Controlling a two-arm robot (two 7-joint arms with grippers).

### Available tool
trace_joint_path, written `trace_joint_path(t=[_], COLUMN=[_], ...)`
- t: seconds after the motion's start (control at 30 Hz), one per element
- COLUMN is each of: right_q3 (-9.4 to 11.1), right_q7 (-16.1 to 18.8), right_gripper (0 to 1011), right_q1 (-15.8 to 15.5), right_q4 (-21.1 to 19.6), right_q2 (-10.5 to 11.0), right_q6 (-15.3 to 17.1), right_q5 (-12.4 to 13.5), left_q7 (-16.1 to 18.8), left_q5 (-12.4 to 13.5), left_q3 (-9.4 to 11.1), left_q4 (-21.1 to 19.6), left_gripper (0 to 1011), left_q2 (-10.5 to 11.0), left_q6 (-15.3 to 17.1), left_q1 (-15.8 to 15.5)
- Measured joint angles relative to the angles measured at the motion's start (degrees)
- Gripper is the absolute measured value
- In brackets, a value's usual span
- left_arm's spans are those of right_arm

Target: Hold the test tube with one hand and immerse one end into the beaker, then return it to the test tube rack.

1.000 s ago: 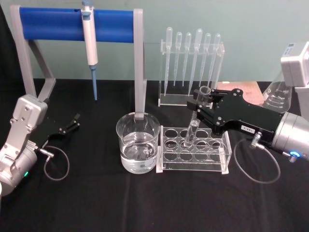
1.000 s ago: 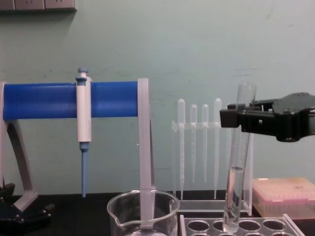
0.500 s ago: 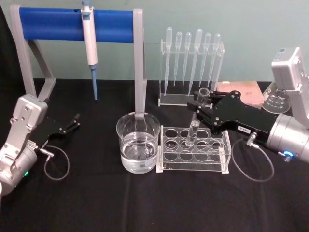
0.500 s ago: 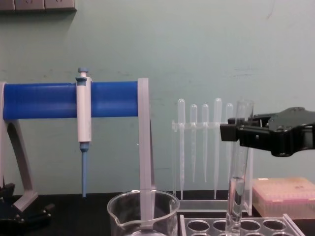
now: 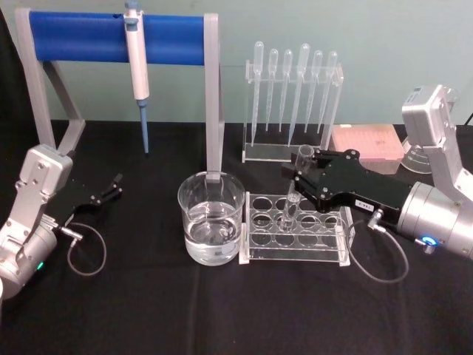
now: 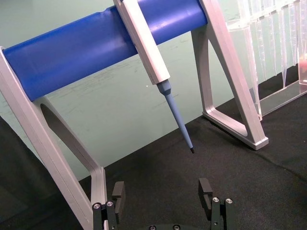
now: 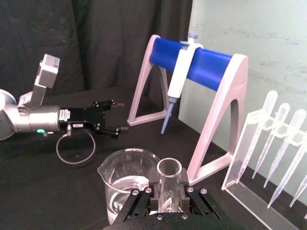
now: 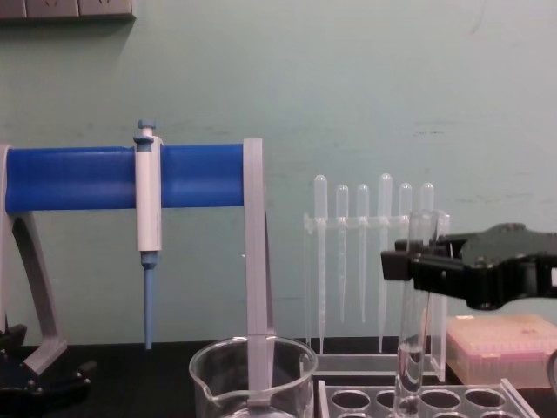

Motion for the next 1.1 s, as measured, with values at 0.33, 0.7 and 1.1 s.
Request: trace_joint_path(t=[0.33, 0.7, 1.1], right_q3=[-1.0, -1.6, -1.5], right_q7=[0.8, 0.8, 0.6], right_gripper=[226, 226, 226], right_q1=[-0.1, -0.3, -0.5], right_q4=[3.0, 4.5, 4.7], right_q2=[-1.6, -2.5, -2.7], right_q6=[-0.5, -0.7, -0.9], right_q5=[-0.5, -1.5, -1.7], left_q7=[0.0, 0.0, 0.0], left_q5=[0.0, 0.0, 0.0], left_q3=[0.0, 0.0, 0.0], left_q4=[0.0, 0.0, 0.0], left_gripper=[1000, 1000, 1000], left_q2=[0.0, 0.0, 0.0], left_q6=[0.0, 0.0, 0.0], left_q1=[0.0, 0.0, 0.0])
